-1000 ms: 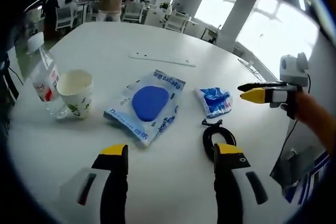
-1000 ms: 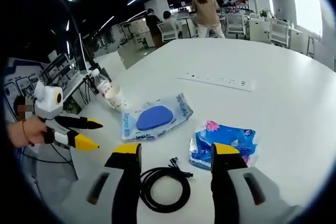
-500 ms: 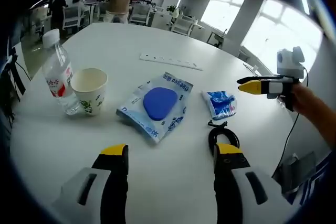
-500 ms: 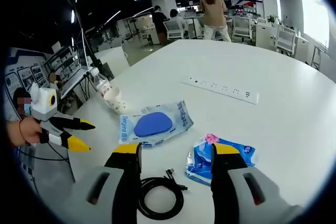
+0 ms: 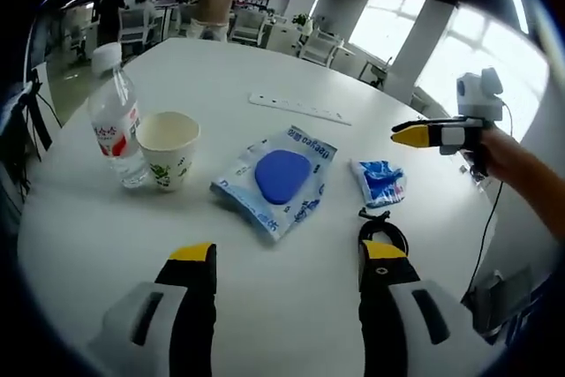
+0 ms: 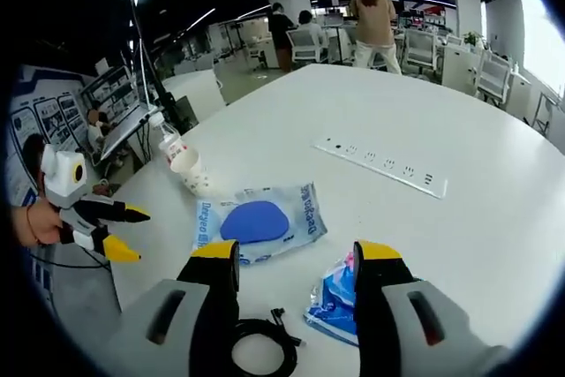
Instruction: Arrange the tabletop items into an orderly group along one side of the table until the central work area is clear of visible clutter.
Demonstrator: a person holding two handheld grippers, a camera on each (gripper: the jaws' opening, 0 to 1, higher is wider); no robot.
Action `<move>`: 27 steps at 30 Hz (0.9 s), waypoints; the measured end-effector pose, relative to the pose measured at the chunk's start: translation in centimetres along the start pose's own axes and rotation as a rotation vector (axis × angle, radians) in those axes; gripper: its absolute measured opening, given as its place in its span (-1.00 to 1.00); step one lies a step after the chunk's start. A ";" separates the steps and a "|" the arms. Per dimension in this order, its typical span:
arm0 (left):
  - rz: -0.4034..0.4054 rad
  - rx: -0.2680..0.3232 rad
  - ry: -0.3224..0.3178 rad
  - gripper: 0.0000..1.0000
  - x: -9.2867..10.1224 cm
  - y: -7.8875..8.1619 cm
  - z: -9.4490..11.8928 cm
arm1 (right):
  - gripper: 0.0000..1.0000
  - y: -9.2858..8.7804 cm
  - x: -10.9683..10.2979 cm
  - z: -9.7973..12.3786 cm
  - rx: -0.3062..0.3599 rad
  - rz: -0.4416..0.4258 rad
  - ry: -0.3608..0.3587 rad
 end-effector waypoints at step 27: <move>0.066 0.018 0.047 0.23 -1.2 -0.3 -1.3 | -0.05 2.5 3.8 -8.3 -0.062 0.091 0.094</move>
Point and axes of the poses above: the point that each gripper's makers call its tool centre point, and the gripper's own axes: z roughly backward along the fingers, x roughly to its right, y roughly out of its top, the point moved 7 cm from there along z, roughly backward along the fingers, and after that the axes turned 15 degrees about z, right-handed, at the moved point
